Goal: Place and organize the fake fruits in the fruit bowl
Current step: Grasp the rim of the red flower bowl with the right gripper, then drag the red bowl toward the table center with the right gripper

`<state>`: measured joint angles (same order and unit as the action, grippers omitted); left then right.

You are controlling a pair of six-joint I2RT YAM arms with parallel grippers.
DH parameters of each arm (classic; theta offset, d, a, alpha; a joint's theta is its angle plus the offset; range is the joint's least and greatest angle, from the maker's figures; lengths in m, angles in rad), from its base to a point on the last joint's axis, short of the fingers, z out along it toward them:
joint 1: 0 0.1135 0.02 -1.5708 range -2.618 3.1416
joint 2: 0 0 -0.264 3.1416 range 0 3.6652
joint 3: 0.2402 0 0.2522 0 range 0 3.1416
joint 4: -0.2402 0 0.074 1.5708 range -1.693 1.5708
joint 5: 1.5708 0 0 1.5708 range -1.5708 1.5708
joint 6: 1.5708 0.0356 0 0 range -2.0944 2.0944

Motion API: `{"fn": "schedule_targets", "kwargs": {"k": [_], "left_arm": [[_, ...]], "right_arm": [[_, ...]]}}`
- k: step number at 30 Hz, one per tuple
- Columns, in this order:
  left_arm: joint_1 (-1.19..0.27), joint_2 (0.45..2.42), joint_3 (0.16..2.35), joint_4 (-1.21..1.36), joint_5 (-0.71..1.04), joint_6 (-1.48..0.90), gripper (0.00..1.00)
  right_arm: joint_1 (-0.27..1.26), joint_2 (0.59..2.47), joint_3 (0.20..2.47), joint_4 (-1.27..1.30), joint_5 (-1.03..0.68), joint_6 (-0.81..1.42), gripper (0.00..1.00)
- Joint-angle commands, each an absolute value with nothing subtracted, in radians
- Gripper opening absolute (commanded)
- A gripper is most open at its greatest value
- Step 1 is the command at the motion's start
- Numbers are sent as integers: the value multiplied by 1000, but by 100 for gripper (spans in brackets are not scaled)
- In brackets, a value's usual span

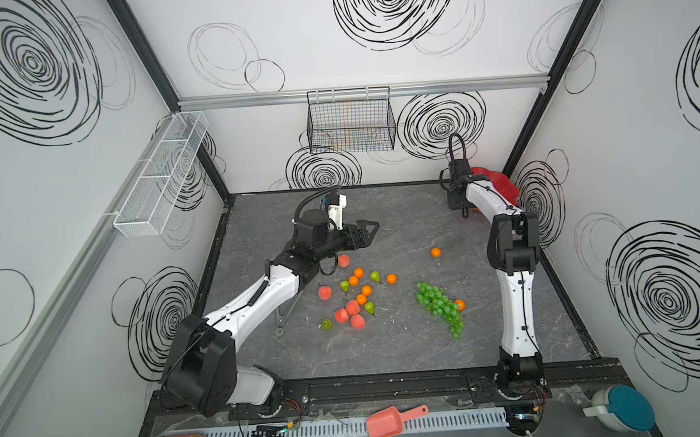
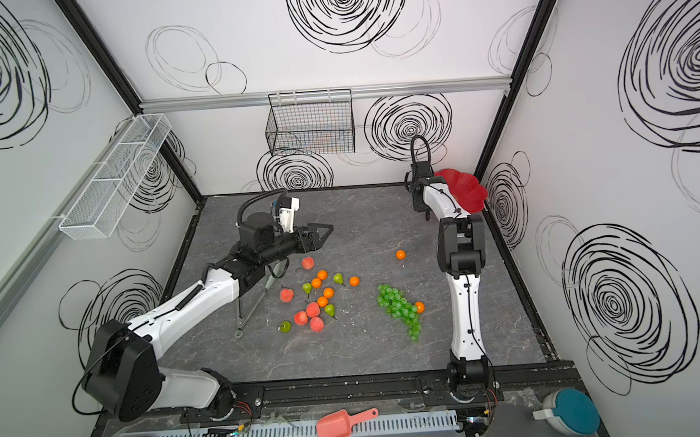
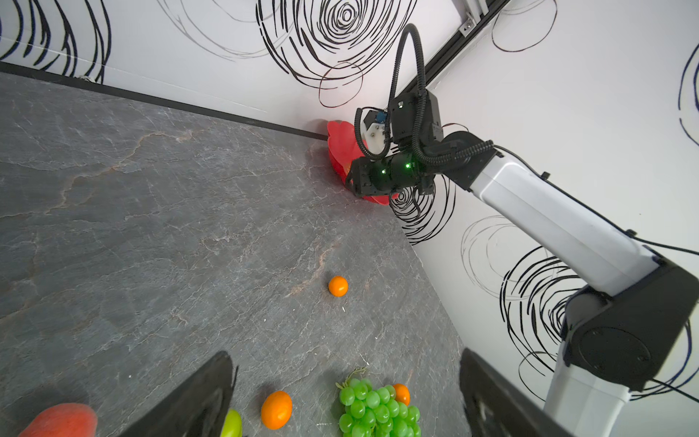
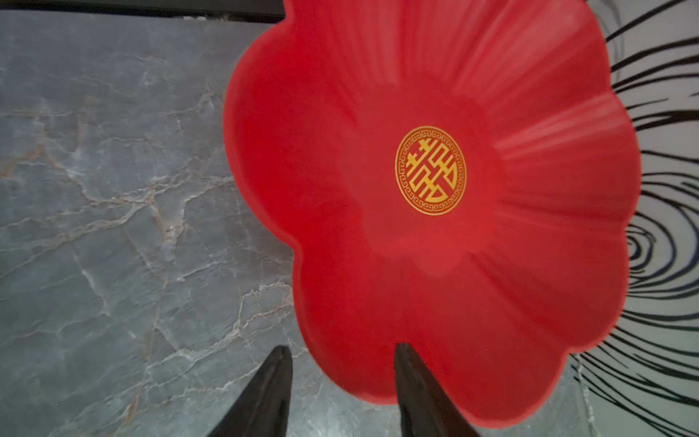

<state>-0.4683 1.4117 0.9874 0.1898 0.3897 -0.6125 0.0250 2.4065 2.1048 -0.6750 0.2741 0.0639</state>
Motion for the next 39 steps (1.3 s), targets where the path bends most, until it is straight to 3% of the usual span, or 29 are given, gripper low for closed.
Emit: {"fn": "schedule_targets", "kwargs": {"k": [1,9,25,39], "left_arm": [[-464,1398,980,232,407,-600,96],[-465,1402,980,235,415,-598,96],[-456,1385,979,210,414,-597,96],[-384,1318,934,165,376,-614,96]], "right_arm": [[21,2426,2150,-700,306,57,44],[16,2441,2162,-697,305,54,26],[9,2421,2163,-696,282,51,5],[54,2361,2112,-712,291,49,0]]}}
